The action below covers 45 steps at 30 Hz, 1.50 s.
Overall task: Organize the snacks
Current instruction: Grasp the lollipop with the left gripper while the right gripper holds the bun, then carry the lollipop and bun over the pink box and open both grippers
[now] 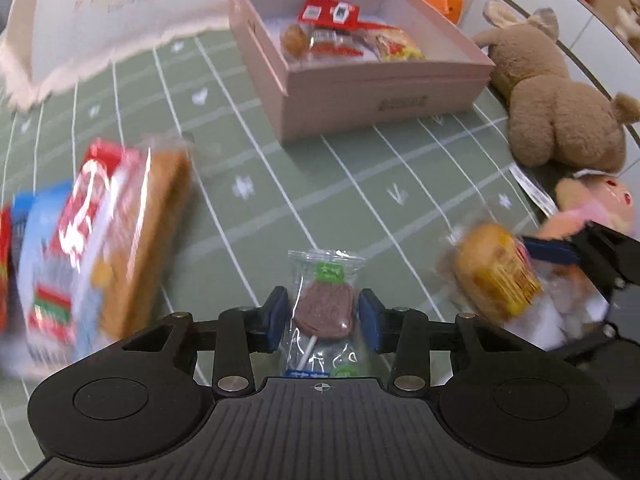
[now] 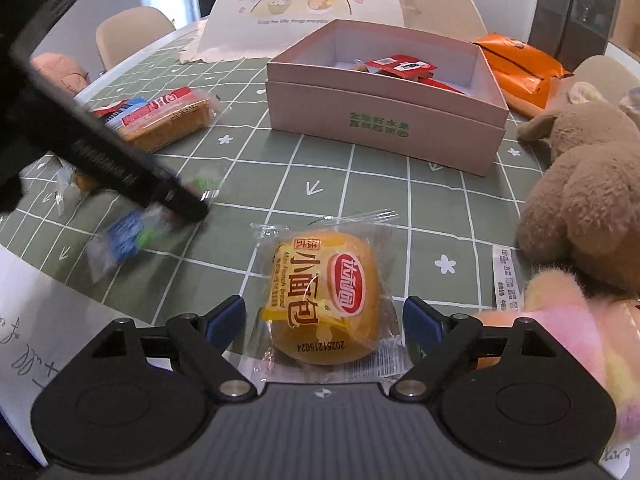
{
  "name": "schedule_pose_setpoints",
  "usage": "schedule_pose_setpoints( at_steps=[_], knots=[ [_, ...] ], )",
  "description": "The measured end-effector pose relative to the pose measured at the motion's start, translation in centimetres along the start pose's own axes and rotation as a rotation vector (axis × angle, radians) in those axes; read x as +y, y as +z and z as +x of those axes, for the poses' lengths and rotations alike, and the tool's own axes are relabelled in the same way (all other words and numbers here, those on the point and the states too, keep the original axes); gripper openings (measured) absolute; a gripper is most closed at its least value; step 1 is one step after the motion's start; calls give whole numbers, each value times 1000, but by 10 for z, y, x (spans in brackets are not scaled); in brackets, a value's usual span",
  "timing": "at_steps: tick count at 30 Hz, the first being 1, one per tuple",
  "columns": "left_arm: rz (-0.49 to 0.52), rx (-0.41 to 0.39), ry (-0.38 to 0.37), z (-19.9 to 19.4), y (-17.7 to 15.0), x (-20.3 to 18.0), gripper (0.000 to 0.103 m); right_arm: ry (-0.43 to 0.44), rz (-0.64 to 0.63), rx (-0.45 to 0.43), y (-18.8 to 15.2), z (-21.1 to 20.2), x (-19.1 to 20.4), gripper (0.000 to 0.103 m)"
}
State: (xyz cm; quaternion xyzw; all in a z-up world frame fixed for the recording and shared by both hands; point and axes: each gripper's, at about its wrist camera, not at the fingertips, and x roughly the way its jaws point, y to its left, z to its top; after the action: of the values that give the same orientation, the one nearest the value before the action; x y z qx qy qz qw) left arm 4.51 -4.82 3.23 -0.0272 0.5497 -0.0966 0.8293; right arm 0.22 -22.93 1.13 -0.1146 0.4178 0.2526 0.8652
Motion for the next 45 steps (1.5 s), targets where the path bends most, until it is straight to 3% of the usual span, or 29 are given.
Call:
schedule_pose_setpoints(
  at_steps=[5, 11, 16, 19, 22, 26, 28, 31, 33, 36, 38, 41, 45],
  knots=[
    [-28, 24, 39, -4, -15, -17, 44, 33, 38, 18, 5, -2, -9, 83],
    [-2, 26, 37, -4, -17, -20, 45, 67, 106, 29, 15, -11, -28, 53],
    [77, 13, 20, -5, -21, -21, 45, 89, 166, -38, 29, -38, -47, 53],
    [172, 1, 31, -5, -26, -29, 45, 68, 168, -101, 39, -57, -53, 53],
    [193, -12, 32, -6, -27, -29, 42, 34, 155, -143, 45, -69, -55, 53],
    [127, -66, -54, -32, -11, -28, 41, 0, 161, -178, 48, -84, -63, 53],
    [117, -196, -94, -72, 18, -30, 41, -21, 161, -213, 54, -97, -70, 53],
    [114, -411, -89, -124, 68, -32, 41, -55, 150, -288, 70, -121, -80, 53],
    [46, -516, -127, -140, 105, -25, 45, -78, 139, -332, 85, -132, -83, 53],
    [-73, -523, -249, -121, 149, -3, 43, -105, 125, -371, 105, -140, -86, 53],
    [-167, -550, -291, -109, 151, 17, 43, -141, 116, -375, 113, -141, -87, 53],
    [-241, -538, -281, -96, 127, 41, 43, -147, 138, -350, 116, -136, -95, 53],
    [-376, -485, -257, -77, 79, 76, 43, -83, 182, -344, 138, -124, -106, 53]
  ],
)
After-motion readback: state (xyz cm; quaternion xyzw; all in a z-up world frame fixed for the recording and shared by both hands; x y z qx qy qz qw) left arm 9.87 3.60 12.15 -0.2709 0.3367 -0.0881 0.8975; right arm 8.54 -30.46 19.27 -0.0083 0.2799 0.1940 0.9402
